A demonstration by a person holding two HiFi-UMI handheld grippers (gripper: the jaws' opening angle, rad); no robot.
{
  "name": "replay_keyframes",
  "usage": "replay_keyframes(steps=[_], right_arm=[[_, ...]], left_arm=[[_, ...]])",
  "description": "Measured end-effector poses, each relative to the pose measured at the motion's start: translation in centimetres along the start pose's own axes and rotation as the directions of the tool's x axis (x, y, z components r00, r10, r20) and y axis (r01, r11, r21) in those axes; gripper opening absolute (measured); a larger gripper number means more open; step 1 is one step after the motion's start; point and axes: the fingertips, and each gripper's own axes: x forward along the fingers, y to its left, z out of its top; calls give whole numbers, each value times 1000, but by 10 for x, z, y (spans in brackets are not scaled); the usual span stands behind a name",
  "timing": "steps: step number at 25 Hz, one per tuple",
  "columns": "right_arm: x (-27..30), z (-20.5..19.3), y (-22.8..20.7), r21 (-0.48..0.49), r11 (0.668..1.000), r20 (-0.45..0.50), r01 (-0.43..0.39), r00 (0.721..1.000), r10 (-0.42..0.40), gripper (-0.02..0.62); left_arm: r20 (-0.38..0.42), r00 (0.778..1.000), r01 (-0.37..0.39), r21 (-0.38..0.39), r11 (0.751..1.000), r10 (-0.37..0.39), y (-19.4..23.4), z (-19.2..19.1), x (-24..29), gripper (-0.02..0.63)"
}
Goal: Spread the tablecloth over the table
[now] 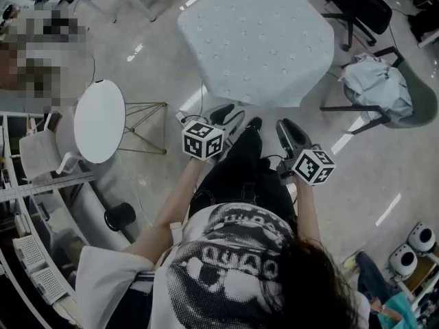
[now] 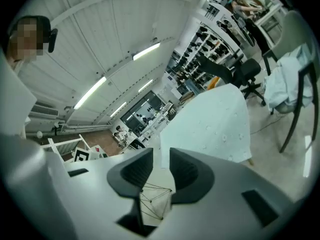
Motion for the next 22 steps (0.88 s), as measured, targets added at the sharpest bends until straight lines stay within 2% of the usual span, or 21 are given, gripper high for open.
replay_keyframes(steps=[5, 11, 17, 22], right_arm=[[-26, 5, 1, -92, 995, 13, 49, 999, -48, 91], [-40, -9, 0, -100, 993, 0, 68, 998, -68, 89], [-41, -18, 15, -142, 985, 0, 92, 996, -93, 89], [-37, -17, 39, -165, 978, 66, 125, 991, -115, 78]], left_arm=[[-20, 996, 87, 94, 992, -85, -42, 10, 3, 157], [-53, 986, 162, 147, 976, -156, -80, 3, 9, 156], [-73, 975, 221, 154, 963, -212, -84, -3, -7, 156], [-45, 962, 273, 164, 948, -270, -78, -1, -32, 156]])
